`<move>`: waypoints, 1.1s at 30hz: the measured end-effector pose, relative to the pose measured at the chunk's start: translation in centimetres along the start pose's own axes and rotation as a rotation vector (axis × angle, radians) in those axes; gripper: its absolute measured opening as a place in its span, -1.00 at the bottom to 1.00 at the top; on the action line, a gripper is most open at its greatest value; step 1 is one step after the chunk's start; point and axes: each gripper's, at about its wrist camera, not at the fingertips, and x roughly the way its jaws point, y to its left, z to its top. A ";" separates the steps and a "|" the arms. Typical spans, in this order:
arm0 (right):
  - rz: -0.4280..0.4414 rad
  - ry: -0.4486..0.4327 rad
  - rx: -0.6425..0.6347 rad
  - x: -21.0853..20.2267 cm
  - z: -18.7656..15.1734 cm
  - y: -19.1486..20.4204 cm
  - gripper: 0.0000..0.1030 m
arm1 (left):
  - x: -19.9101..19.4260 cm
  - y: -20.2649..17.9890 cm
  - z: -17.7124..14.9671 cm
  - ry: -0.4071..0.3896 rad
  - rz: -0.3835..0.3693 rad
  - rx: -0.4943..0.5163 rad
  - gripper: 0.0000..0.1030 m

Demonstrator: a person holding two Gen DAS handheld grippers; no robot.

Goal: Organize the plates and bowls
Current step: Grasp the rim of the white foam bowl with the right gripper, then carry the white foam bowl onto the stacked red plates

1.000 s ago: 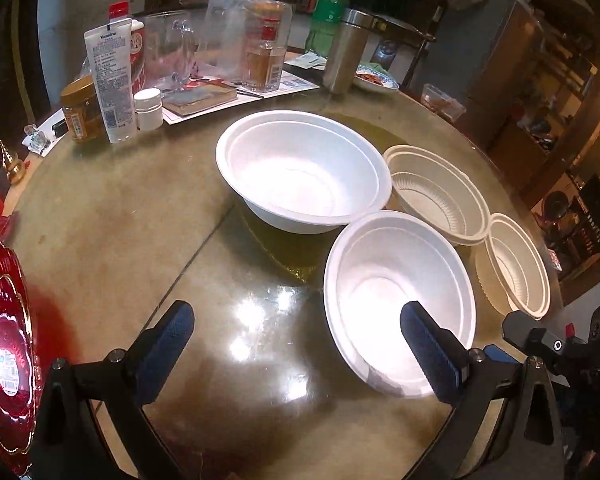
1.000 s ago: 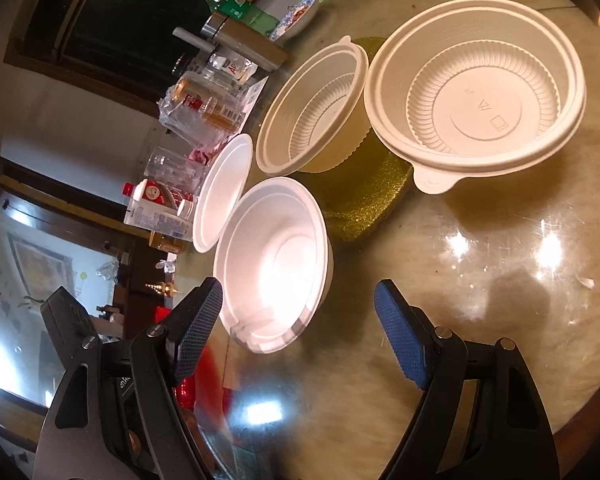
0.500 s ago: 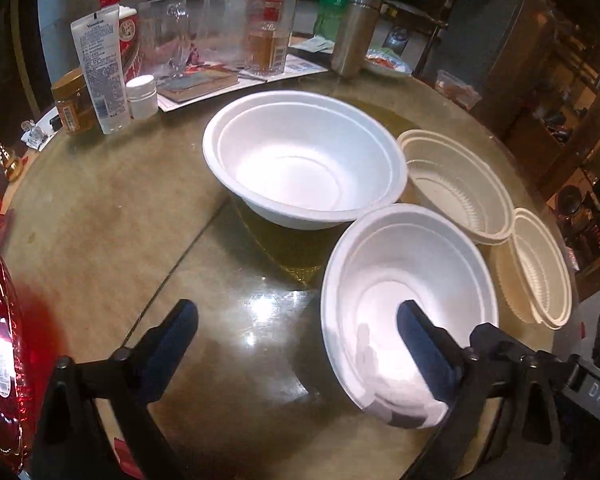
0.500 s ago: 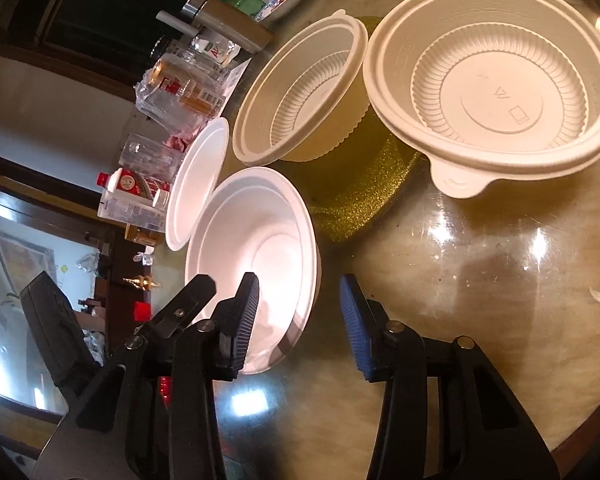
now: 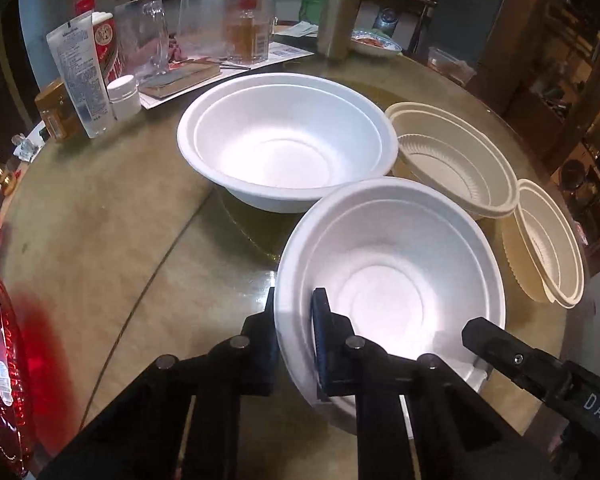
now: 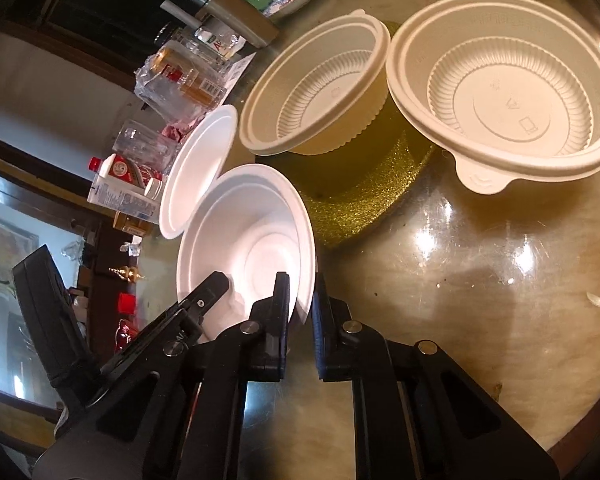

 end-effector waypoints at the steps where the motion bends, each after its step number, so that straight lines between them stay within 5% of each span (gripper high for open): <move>1: 0.006 -0.002 -0.001 -0.1 -0.1 0.0 -0.81 | -0.1 0.1 0.0 -0.001 -0.005 -0.002 -0.75; 17: 0.114 -0.036 -0.108 -2.9 -2.7 5.4 -0.81 | -7.7 3.4 -1.7 -0.156 0.021 -0.005 -0.74; 33: 0.209 0.062 -0.310 0.6 -8.1 16.2 -0.81 | -14.5 13.8 -5.5 -0.280 0.113 -0.177 -0.74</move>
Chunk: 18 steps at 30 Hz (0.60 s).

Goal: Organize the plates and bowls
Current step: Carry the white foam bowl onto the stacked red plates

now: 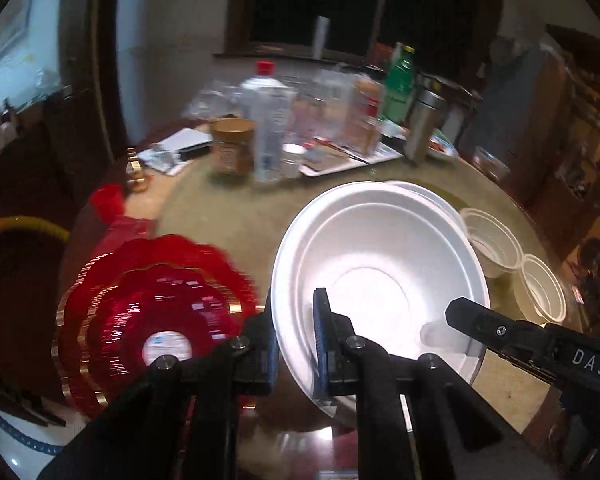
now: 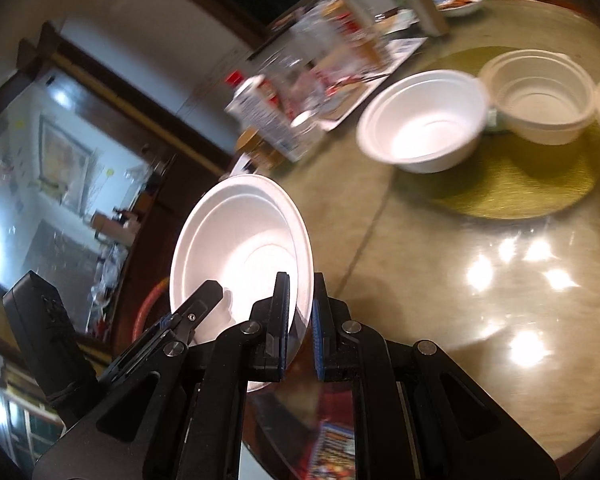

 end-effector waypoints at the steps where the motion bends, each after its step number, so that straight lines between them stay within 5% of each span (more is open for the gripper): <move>1: 0.007 0.011 -0.014 0.5 -0.1 0.7 -0.81 | -0.3 0.9 -0.1 -0.005 0.011 -0.014 -0.74; 9: 0.034 0.104 -0.118 5.7 -1.9 6.4 -0.81 | -1.4 7.7 -0.7 -0.011 0.095 -0.112 -0.75; 18: -0.003 0.199 -0.151 11.1 -3.2 8.3 -0.81 | 0.4 12.0 -1.7 0.048 0.138 -0.178 -0.75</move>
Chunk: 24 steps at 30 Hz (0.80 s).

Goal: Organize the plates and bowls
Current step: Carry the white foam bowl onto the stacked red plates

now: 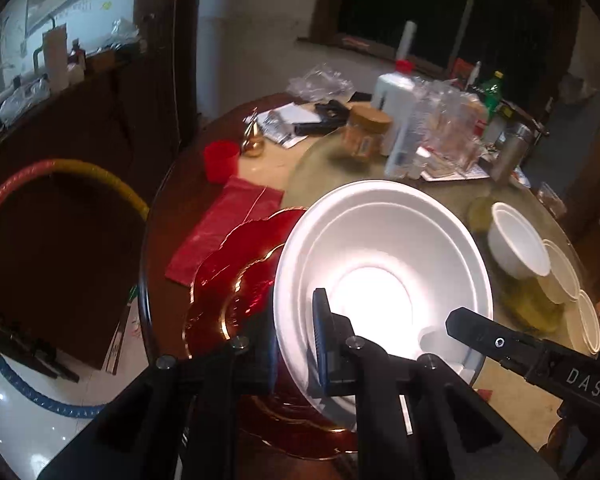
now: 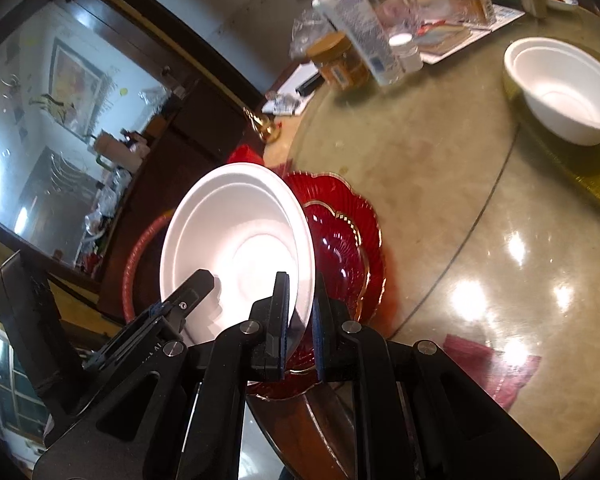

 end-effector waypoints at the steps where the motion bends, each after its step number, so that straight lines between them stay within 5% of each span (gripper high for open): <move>1: -0.005 0.007 0.001 0.4 0.0 0.0 -0.81 | 0.3 0.1 -0.1 0.010 0.000 -0.003 -0.75; 24: -0.062 0.093 -0.010 4.3 -0.2 -0.5 -0.81 | 3.4 2.2 -1.1 0.085 0.035 -0.026 -0.75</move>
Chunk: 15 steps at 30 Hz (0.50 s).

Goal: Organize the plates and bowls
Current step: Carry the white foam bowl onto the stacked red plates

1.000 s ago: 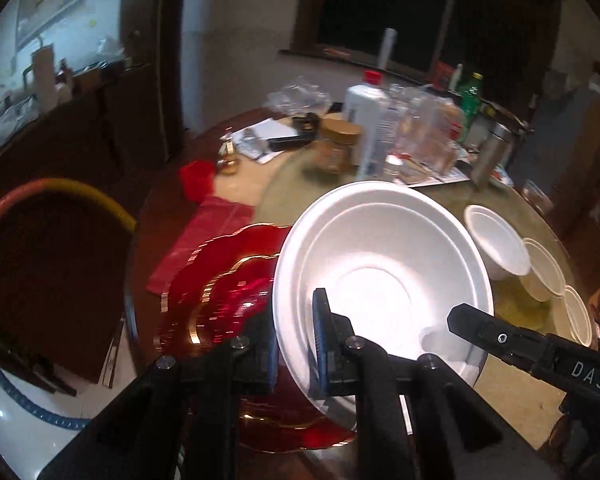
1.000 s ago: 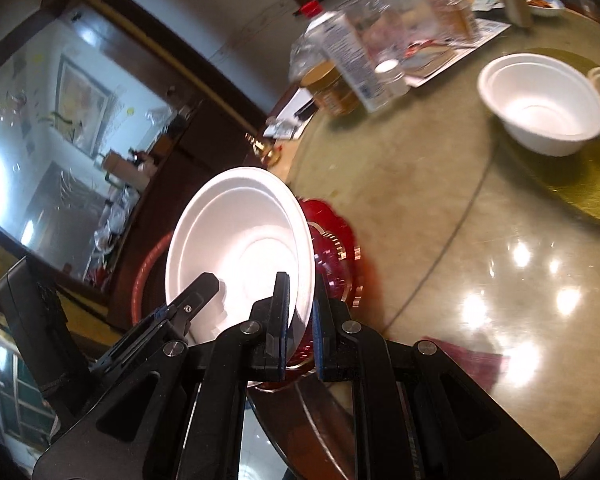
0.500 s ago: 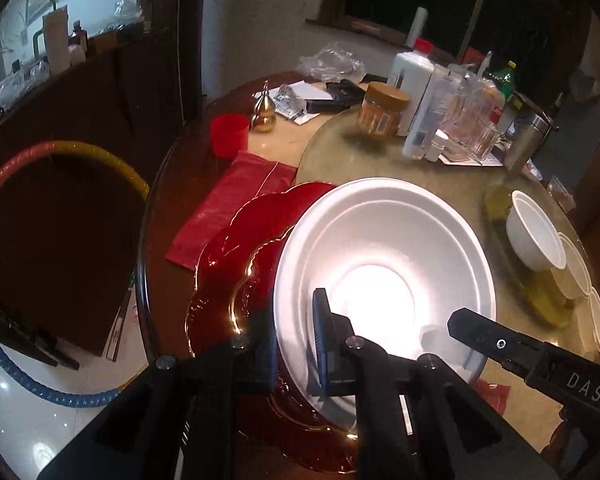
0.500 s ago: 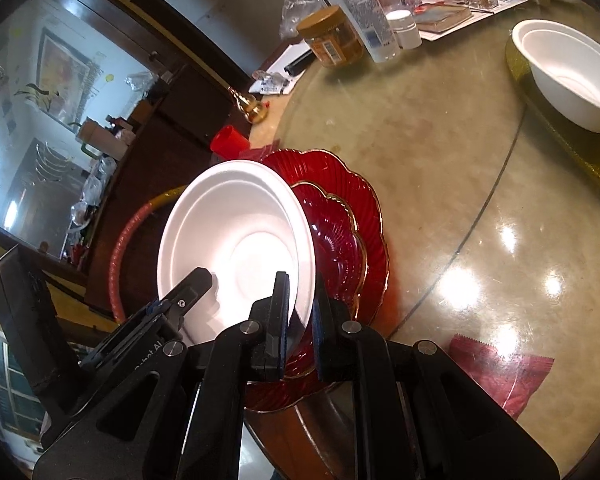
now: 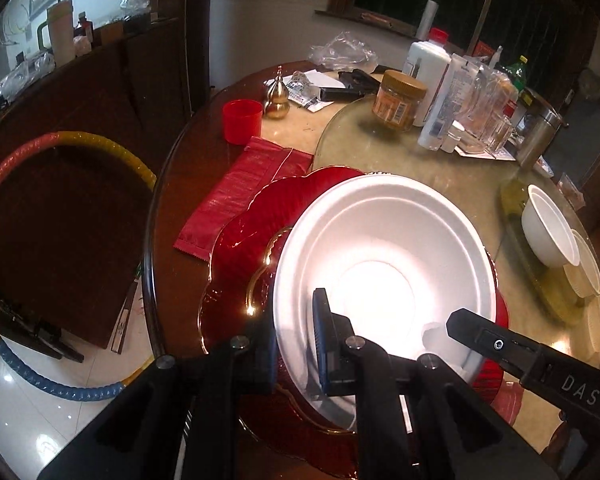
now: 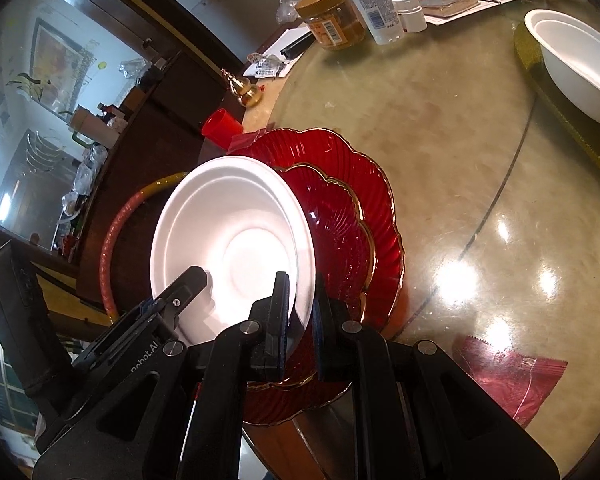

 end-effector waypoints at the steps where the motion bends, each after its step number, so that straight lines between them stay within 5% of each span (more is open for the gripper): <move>1: -0.001 0.001 0.000 0.1 0.0 0.0 -0.81 | 0.0 0.0 0.0 0.001 0.001 0.000 -0.75; 15: -0.014 0.019 -0.002 0.7 -0.1 0.2 -0.79 | 0.5 0.1 -0.3 0.025 0.030 0.004 -0.72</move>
